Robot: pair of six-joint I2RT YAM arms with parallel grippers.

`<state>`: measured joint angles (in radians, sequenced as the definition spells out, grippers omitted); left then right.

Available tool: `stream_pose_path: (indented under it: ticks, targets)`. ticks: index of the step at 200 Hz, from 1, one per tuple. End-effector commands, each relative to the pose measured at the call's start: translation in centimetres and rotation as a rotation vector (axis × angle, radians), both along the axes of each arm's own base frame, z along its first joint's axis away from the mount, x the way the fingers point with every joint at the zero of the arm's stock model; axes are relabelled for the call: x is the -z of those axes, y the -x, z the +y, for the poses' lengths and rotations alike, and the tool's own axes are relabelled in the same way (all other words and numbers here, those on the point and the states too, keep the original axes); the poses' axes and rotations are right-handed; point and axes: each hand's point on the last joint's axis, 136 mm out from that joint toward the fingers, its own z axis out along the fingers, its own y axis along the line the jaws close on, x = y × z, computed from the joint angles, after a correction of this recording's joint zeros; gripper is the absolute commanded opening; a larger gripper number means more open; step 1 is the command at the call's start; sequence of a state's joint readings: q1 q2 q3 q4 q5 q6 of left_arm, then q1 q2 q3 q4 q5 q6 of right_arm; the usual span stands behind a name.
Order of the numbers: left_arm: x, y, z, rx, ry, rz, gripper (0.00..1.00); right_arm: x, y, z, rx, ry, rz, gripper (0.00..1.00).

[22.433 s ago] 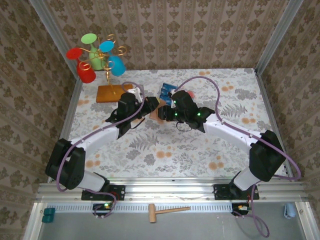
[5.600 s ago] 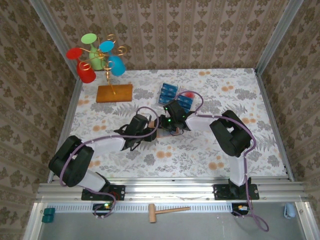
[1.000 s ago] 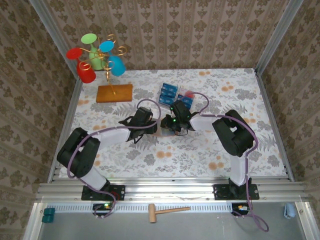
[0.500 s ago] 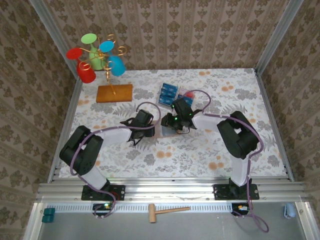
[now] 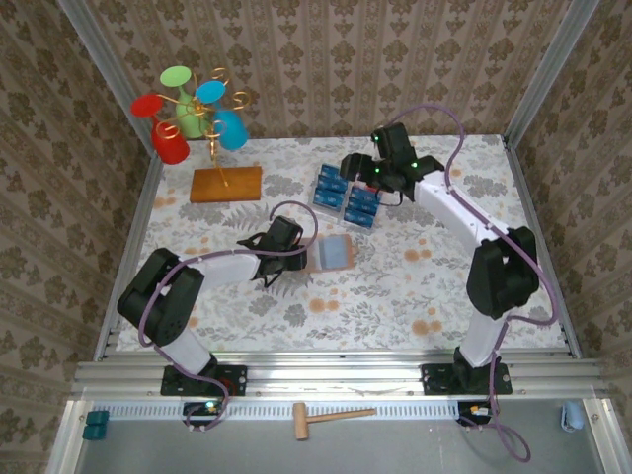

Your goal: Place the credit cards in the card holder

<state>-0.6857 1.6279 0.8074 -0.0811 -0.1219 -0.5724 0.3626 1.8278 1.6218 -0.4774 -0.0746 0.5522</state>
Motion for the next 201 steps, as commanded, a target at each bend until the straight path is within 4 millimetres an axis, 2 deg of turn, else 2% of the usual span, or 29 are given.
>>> stream_pose_path:
  ticks: [1,22,47,86,123,140,158,176,201]
  targets:
    - [-1.0,-0.1,-0.3,0.004,0.024,-0.012,0.51,3.9,-0.3,-2.9,0.016,0.215,0.105,0.96]
    - [-1.2,-0.2,-0.5,0.009,0.027,-0.012,0.51,4.3,-1.7,-3.5,0.022,0.274,0.101,0.97]
    - [-2.0,-0.3,-0.6,0.014,0.032,-0.024,0.51,4.5,-2.2,-3.7,0.021,0.28,0.108,0.97]
    - [-5.1,-1.1,-0.8,0.028,0.051,-0.066,0.53,3.9,-1.1,-3.6,0.015,0.219,0.093,0.96]
    - [-8.0,-2.3,-1.0,0.033,0.087,-0.107,0.55,4.4,0.3,-3.7,0.025,0.161,0.098,0.95]
    - [-9.3,-3.4,-1.0,0.032,0.086,-0.132,0.56,4.5,0.8,-3.8,0.029,0.139,0.099,0.95]
    - [-10.2,-5.0,-0.7,0.013,0.072,-0.148,0.62,4.8,1.7,-4.1,0.036,0.132,0.116,0.94]
    - [-11.1,-6.9,-0.8,0.001,0.065,-0.174,0.71,4.7,1.8,-4.2,0.048,0.093,0.098,0.94]
    - [-12.1,-9.4,-2.9,0.045,0.081,-0.214,0.79,5.0,2.6,-4.9,0.064,0.051,0.11,0.94]
